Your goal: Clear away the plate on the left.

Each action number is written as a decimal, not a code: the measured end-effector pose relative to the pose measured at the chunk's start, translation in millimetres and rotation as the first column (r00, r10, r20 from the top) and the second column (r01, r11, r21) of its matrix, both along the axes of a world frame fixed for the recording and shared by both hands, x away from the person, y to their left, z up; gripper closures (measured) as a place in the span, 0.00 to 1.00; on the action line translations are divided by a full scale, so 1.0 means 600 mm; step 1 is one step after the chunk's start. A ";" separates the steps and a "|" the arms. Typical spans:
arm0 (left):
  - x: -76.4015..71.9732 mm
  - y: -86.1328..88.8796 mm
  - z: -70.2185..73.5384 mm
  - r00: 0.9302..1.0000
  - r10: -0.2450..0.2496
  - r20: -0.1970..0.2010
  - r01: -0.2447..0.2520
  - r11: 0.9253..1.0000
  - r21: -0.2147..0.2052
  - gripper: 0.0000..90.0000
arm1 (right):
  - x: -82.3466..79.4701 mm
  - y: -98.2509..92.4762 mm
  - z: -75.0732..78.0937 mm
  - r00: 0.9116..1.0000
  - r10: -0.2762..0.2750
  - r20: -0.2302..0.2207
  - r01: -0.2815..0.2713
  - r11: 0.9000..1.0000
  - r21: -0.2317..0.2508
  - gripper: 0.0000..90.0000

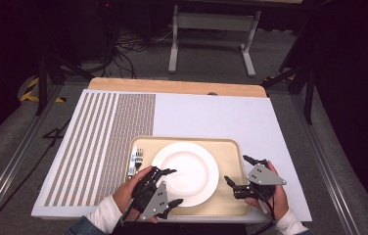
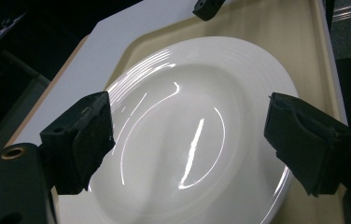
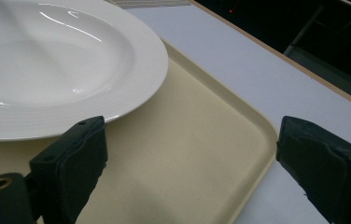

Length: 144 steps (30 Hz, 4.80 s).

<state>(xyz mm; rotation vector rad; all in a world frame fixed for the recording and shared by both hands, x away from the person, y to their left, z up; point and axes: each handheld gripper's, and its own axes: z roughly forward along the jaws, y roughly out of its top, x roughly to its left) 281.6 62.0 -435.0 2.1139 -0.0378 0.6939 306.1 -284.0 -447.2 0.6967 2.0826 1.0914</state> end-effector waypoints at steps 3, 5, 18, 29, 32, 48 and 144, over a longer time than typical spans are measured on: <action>0.004 0.008 0.004 1.000 0.012 0.004 -0.012 1.000 -0.009 0.18 | 0.000 0.000 0.000 1.000 0.004 0.003 -0.004 1.000 0.000 0.11; 0.005 0.012 0.006 1.000 0.022 0.003 -0.022 1.000 -0.012 0.18 | 0.000 0.000 0.000 1.000 0.005 0.004 -0.005 1.000 0.000 0.11; 0.015 0.037 0.015 0.998 0.057 -0.003 -0.057 0.997 -0.043 0.18 | -0.002 0.000 0.001 1.000 0.010 0.006 -0.010 1.000 0.003 0.11; 0.022 0.051 0.017 0.997 0.083 -0.008 -0.083 0.995 -0.051 0.17 | -0.002 0.000 0.002 1.000 0.011 0.005 -0.011 1.000 0.008 0.11; 0.025 0.055 0.017 0.995 0.097 -0.012 -0.097 0.994 -0.050 0.17 | -0.002 0.000 0.002 1.000 0.011 0.006 -0.011 1.000 0.008 0.11; 0.047 0.086 0.017 0.988 0.150 -0.040 -0.153 0.986 -0.068 0.16 | -0.003 0.000 0.003 1.000 0.013 0.012 -0.013 1.000 0.011 0.11; 0.039 0.277 -0.040 0.900 0.360 -0.244 -0.405 0.898 -0.170 0.08 | -0.028 -0.040 0.007 0.997 -0.064 0.043 0.062 0.997 0.039 0.11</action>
